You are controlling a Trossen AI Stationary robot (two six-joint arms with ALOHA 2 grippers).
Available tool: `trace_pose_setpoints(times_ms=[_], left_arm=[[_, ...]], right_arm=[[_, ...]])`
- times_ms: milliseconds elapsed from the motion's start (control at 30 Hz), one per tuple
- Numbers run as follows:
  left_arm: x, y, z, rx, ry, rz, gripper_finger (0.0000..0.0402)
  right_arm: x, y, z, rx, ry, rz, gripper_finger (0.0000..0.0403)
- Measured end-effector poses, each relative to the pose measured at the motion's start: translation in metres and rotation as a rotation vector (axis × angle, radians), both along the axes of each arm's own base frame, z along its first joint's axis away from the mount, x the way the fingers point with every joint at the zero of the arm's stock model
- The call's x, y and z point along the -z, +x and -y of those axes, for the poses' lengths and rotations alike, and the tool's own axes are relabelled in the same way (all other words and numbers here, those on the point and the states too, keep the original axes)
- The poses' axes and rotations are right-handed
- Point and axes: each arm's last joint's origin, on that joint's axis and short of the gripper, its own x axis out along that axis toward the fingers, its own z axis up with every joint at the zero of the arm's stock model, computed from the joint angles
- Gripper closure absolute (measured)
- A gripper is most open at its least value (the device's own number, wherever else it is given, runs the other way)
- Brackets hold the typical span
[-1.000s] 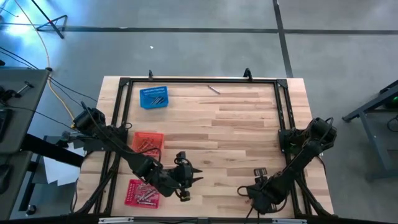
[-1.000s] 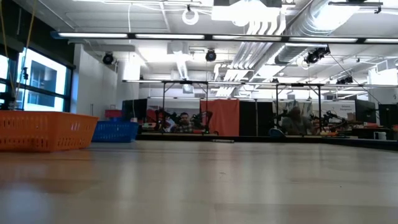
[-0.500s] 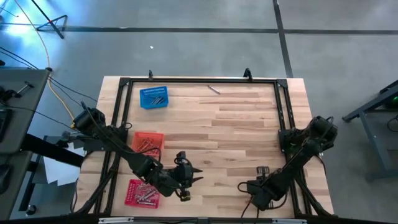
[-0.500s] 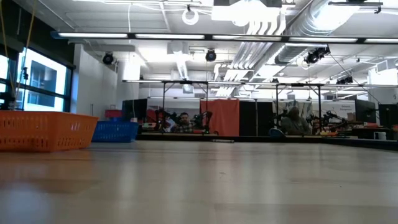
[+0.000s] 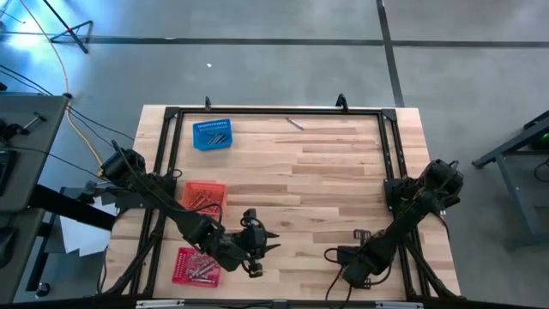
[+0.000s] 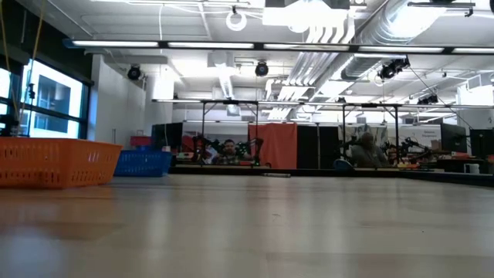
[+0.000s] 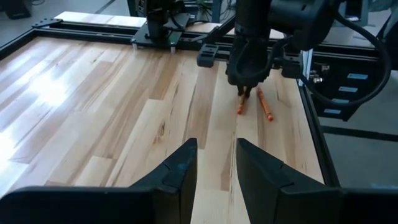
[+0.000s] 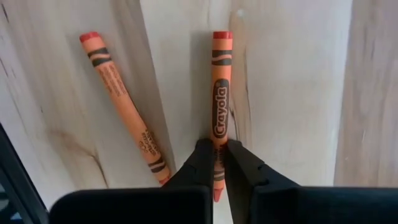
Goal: Sort crayons
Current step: Put the orange crayon into the orange bin
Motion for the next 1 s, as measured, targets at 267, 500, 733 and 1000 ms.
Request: trace_pose_setpoints(times_ms=[267, 500, 733, 1000], left_arm=[[0.001, -0.001, 0.001, 0.013, 0.027, -0.015, 0.0305], [0.002, -0.002, -0.001, 0.011, 0.038, -0.030, 0.0305], [0.002, -0.001, -0.002, -0.001, 0.084, -0.023, 0.0305], [-0.001, 0.001, -0.011, -0.143, 0.302, 0.008, 0.0305]], right_arm=[[-0.015, 0.002, 0.009, 0.155, -0.104, 0.169, 0.0400], [-0.091, 0.005, 0.020, 0.248, -0.115, 0.556, 0.0402], [-0.150, 0.000, 0.025, 0.237, -0.199, 0.989, 0.0402], [-0.155, 0.003, 0.019, 0.155, -0.380, 1.128, 0.0402]])
